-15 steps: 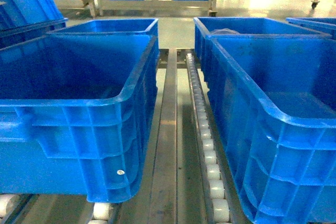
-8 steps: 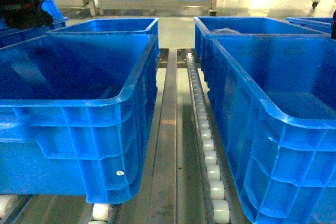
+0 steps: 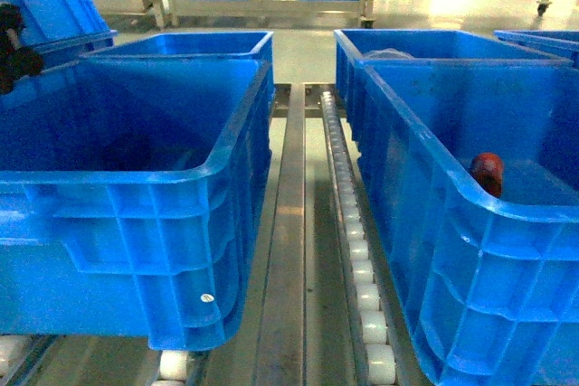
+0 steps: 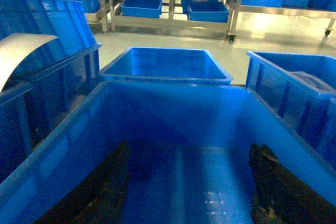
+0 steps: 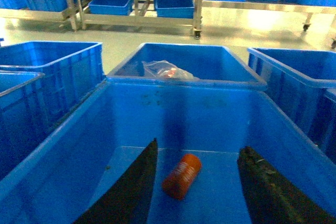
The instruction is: Sort blue parts and orange caps into right shelf containers
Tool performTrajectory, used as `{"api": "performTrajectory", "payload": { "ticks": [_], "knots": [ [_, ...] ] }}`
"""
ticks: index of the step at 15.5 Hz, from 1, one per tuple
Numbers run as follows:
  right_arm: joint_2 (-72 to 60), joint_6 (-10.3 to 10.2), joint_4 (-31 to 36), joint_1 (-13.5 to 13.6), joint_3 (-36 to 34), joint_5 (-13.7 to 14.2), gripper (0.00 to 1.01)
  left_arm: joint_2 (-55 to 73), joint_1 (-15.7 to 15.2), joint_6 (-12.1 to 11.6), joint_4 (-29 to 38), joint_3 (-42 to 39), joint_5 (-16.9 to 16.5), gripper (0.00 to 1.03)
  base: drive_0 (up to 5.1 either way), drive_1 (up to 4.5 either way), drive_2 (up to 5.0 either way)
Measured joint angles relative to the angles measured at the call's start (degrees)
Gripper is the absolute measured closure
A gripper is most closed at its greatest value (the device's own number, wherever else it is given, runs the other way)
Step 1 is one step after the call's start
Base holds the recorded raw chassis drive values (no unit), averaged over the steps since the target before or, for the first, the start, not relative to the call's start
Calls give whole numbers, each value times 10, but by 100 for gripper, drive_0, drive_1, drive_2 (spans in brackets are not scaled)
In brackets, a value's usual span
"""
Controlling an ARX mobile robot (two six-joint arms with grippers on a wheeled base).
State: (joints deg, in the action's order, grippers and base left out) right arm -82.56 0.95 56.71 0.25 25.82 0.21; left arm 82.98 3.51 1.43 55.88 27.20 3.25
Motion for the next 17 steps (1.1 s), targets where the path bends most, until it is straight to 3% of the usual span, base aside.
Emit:
{"api": "performTrajectory", "payload": {
  "ticks": [2, 3, 5, 7, 11, 12, 15, 17],
  "knots": [
    [38, -1, 4, -4, -47, 0, 73, -38, -9, -4, 7, -50, -4, 62, 0, 0, 0],
    [57, -1, 4, -3, -67, 0, 82, -57, -25, -4, 8, -73, -28, 70, 0, 0, 0],
    [96, -1, 2, -3, -101, -3, 100, -97, -37, -4, 7, -110, -29, 88, 0, 0, 0],
    [138, -3, -9, -3, -134, -2, 99, -138, -36, -5, -3, -143, -31, 101, 0, 0, 0],
    [217, -3, -37, -3, -183, -2, 99, -220, -35, -6, -38, -192, -32, 101, 0, 0, 0],
    [218, -3, -7, -3, -204, -2, 99, -235, -35, -6, -16, -211, -32, 101, 0, 0, 0],
    [298, -3, -74, -3, -235, -2, 99, -290, -35, -6, -64, -250, -32, 101, 0, 0, 0],
    [493, -3, -242, -3, -251, -2, 99, -491, -35, -6, -228, -266, -32, 101, 0, 0, 0]
  ]
}}
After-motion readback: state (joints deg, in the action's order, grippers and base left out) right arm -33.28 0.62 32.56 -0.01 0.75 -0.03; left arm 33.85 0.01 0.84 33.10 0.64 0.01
